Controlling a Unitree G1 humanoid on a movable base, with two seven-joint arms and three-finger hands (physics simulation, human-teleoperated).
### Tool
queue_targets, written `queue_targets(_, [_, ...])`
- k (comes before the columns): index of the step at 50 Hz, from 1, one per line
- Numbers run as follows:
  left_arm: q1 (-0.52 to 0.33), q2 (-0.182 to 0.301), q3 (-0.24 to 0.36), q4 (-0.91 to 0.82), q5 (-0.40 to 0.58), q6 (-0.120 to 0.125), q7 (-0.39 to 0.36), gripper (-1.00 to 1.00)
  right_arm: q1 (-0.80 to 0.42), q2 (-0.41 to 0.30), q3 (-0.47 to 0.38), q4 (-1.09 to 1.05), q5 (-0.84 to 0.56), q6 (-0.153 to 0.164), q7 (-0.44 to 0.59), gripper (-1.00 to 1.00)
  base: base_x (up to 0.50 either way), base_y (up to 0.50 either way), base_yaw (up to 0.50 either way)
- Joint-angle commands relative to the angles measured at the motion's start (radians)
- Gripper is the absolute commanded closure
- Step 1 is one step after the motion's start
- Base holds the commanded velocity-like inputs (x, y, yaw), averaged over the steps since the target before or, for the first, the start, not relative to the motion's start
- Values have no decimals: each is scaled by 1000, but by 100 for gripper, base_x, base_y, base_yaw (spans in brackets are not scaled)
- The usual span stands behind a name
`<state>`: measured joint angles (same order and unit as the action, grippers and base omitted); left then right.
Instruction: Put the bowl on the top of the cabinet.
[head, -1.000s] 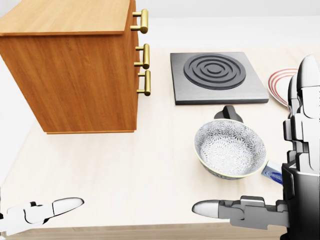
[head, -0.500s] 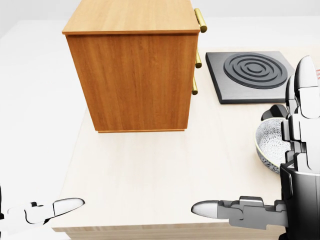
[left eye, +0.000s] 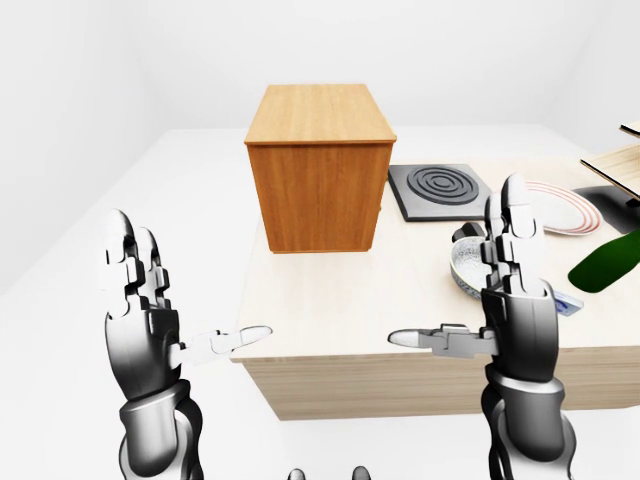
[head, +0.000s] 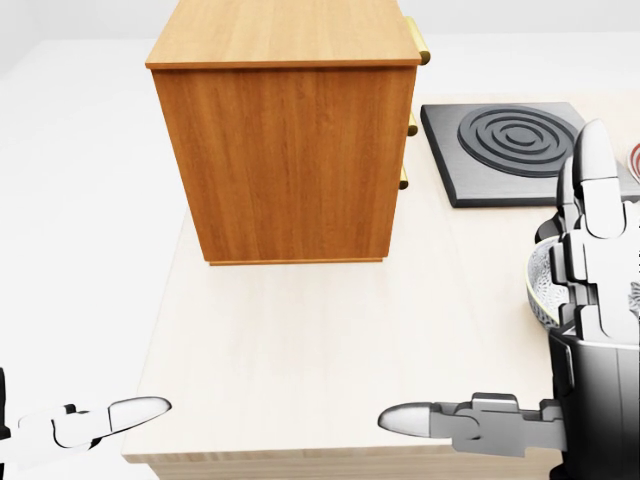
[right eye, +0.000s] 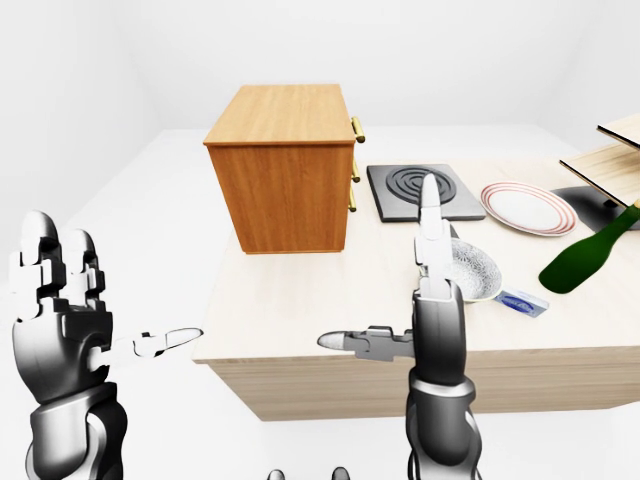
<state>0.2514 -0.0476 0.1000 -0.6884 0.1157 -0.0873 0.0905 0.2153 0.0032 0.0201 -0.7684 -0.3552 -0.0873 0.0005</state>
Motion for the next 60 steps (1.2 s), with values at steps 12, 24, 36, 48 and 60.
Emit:
queue_targets(12, [-2,1,-4,7,0,0,-3,-100,-2,-2,1,14,-3,0,0,-100,14,1,0])
queue_targets(24, [-1,5,-13,16,2,0,-10,-100,0,-2,1,13,-1,0,-1,-100,38,3,0])
queue_targets(36, [-4,7,-16,10,-2,0,-15,-100,-4,-1,2,4,-1,0,3,-100,38,3,0])
queue_targets(48, [-5,7,-18,12,-1,0,-16,-100,-4,-2,0,7,7,0,1,-100,7,0,0])
queue_targets(60, [-10,6,-13,22,2,0,-4,-100,-15,-1,-9,18,12,0,0,-100,0,0,0])
